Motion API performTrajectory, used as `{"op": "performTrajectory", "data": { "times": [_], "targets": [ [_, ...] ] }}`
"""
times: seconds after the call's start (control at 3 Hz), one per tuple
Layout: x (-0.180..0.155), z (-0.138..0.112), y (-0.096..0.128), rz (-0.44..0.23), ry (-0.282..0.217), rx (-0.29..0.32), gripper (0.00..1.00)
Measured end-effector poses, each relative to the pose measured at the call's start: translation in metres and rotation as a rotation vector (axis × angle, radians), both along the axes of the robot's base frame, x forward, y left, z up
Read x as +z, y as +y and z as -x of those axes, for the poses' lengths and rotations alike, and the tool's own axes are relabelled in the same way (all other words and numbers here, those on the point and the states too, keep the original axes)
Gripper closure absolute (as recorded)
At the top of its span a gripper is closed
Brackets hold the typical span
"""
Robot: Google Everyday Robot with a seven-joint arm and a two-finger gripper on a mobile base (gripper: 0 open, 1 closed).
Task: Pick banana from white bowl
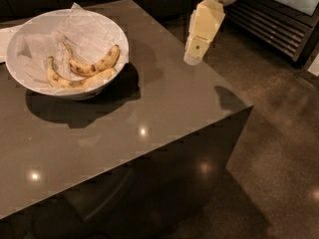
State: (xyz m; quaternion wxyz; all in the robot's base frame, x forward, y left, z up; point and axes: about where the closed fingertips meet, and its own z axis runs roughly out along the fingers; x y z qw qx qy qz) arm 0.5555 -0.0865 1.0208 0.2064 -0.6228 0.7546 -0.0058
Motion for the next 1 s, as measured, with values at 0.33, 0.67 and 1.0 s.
{"op": "performTrajectory", "data": {
  "times": [0.33, 0.67, 1.0],
  "targets": [
    [-0.002, -0.009, 0.028, 0.015, 0.002, 0.058, 0.0],
    [0.002, -0.02, 0.066, 0.037, -0.008, 0.129, 0.0],
    [0.004, -0.024, 0.073, 0.025, -0.026, 0.134, 0.0]
  ]
}}
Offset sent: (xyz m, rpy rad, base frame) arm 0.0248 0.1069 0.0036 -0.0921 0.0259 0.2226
